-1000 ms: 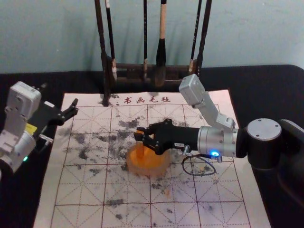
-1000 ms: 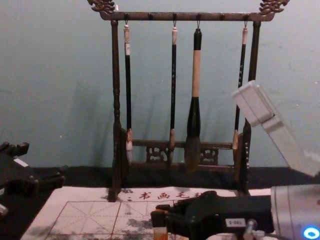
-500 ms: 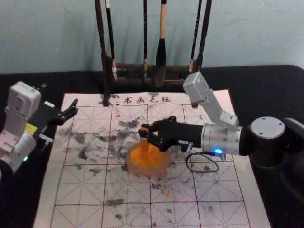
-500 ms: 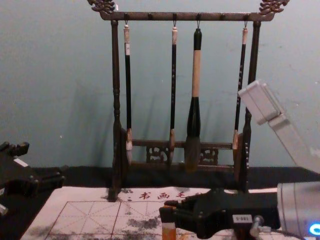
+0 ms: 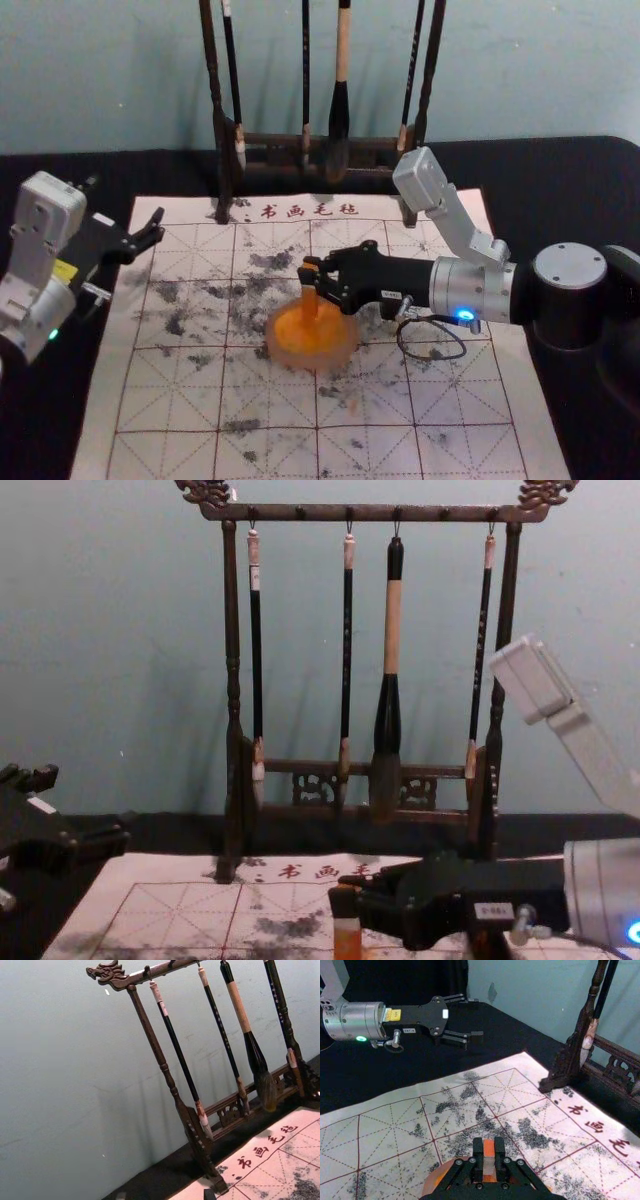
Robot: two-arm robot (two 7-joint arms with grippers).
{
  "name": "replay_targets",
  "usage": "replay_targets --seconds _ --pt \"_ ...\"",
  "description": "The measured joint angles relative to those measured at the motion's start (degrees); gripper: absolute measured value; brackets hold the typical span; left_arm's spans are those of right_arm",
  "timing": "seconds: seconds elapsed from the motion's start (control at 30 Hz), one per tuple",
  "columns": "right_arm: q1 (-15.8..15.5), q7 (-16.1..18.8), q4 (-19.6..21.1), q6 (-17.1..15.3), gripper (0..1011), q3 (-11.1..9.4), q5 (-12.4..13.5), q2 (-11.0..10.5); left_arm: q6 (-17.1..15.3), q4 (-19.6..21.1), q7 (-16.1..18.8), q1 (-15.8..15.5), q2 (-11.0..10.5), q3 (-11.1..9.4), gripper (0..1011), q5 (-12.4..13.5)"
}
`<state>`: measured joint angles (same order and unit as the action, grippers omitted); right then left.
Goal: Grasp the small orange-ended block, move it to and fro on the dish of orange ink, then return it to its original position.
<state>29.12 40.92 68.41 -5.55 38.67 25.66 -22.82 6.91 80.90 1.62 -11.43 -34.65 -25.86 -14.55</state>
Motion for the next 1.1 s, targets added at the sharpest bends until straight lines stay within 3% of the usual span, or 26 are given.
replay_targets --seconds 0.27,0.6,0.87,1.1 --pt "-0.85 0.12 2.22 0.54 129 -0.76 0.24 -1.07 0.0 0.0 0.0 0.0 0.0 0.0 1001 0.0" --pt "-4.03 -2.52 9.46 -0.17 129 -3.89 2.75 -4.24 0.0 0.0 0.0 0.0 0.0 0.0 1001 0.0" --pt "-9.41 -9.73 16.57 -1.38 129 -8.63 4.54 -7.03 0.0 0.0 0.0 0.0 0.0 0.0 1001 0.0" --pt "-14.35 -15.77 21.52 -1.34 129 -12.63 4.55 -8.42 0.0 0.0 0.0 0.0 0.0 0.0 1001 0.0"
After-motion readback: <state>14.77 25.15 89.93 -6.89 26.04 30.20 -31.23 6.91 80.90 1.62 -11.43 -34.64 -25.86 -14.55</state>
